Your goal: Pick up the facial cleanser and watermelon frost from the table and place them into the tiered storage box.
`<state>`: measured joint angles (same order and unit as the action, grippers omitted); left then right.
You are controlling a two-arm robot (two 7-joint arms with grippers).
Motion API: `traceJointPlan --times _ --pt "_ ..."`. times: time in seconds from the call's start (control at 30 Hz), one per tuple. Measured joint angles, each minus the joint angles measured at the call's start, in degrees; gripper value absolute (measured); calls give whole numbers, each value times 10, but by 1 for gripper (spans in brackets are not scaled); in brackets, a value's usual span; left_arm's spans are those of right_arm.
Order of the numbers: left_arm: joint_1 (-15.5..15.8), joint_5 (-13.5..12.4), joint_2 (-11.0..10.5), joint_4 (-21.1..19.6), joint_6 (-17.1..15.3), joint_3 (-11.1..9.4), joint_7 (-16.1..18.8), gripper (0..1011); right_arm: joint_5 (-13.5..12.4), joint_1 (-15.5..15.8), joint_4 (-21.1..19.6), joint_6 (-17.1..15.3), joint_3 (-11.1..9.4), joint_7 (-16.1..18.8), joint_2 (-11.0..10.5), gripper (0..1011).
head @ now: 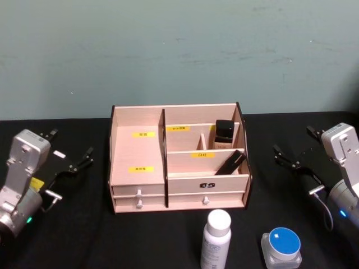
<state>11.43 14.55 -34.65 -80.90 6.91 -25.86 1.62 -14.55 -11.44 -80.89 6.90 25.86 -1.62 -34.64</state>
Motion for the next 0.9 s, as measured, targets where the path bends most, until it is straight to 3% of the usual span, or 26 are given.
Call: traceJointPlan --times 0.9 --pt "0 0 0 0 0 0 0 1001 0 0 0 0 0 0 0 1000"
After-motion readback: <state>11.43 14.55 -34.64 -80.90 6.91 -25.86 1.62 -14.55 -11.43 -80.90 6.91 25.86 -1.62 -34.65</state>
